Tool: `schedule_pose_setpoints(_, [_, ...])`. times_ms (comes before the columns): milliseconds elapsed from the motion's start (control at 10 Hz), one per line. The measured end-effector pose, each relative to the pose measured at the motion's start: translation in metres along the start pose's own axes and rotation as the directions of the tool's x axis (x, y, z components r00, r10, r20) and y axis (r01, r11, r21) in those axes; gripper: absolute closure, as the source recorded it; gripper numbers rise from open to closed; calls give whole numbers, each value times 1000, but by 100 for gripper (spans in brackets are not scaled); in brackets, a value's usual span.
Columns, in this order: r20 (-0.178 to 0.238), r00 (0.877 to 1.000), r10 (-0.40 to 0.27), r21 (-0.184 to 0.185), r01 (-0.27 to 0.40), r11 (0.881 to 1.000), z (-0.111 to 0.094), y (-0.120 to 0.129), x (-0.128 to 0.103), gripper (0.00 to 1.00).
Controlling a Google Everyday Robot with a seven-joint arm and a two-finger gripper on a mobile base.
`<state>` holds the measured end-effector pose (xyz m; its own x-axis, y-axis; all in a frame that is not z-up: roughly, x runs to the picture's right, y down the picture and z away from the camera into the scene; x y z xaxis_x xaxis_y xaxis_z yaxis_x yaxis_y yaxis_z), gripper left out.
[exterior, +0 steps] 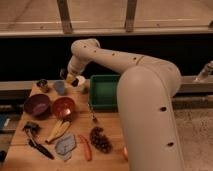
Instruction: Place eraser in metal cup
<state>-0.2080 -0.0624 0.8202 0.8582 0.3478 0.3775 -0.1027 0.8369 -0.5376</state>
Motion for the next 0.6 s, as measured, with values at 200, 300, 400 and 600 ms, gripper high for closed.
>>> schedule_pose_setpoints(200, [-11,1000,21,34,-20,999,8,-11,-5,84])
schedule_pose_setpoints(300, [-48,998,37,62,-34,998,18,-15,-18,84])
schedule_pose_setpoints(400, [-98,994,49,87,-41,995,28,-19,-30,84])
schedule_pose_setpoints(600, [-177,981,81,129,-59,990,43,-33,-42,84])
